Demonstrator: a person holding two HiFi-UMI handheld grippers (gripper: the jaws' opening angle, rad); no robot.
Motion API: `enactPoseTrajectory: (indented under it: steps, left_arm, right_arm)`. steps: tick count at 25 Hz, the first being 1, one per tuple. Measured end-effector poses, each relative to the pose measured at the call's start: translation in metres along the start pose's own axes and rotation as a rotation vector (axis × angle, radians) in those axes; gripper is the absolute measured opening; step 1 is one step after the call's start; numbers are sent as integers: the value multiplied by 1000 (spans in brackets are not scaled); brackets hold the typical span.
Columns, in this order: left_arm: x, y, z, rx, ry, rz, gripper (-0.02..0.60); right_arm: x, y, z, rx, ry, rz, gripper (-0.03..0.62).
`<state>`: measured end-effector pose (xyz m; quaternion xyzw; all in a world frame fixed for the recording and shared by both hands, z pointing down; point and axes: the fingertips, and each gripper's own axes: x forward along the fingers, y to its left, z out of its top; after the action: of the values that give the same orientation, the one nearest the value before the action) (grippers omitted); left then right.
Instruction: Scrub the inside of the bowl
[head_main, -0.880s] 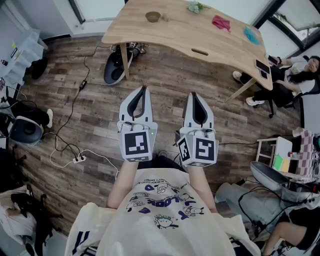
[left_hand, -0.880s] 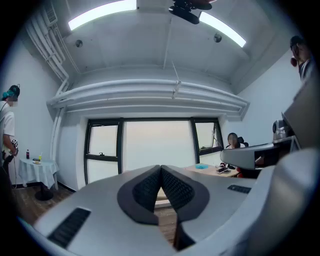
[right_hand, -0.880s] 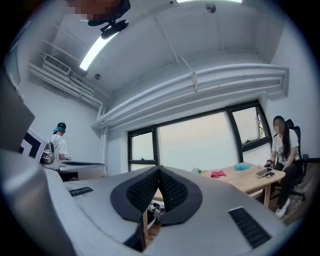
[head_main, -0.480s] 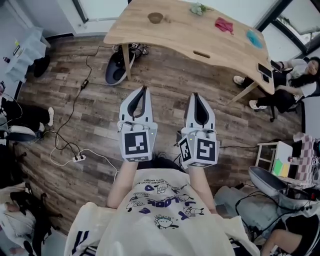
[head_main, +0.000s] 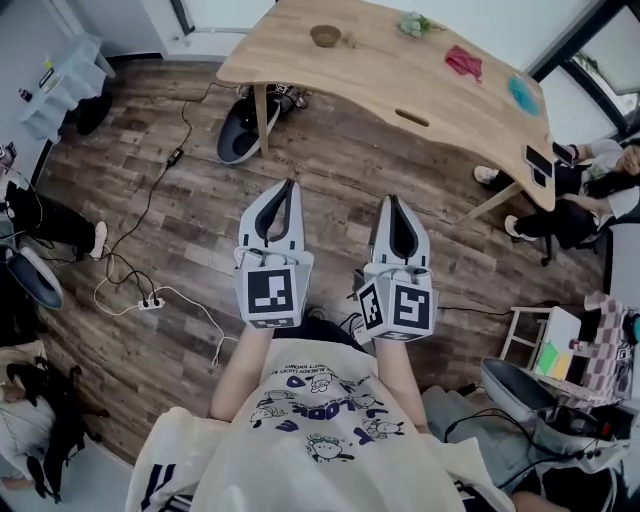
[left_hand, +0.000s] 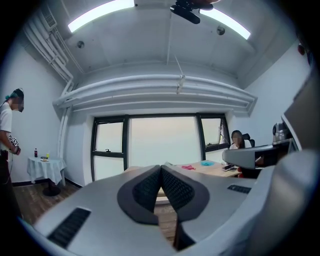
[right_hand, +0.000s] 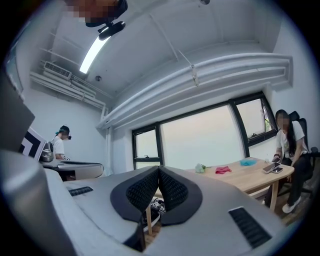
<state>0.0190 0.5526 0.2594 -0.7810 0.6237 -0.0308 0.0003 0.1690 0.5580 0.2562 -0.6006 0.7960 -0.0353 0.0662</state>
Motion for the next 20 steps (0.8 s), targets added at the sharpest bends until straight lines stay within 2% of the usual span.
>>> enactPoseTrajectory:
  steps: [9, 20]
  left_arm:
    - [33, 10, -8, -11, 16, 9, 28]
    - [138, 56, 3, -19, -10, -58, 28]
  right_arm:
    - [35, -2, -9, -9, 16, 19, 8]
    - [140, -7, -5, -26, -17, -39, 8]
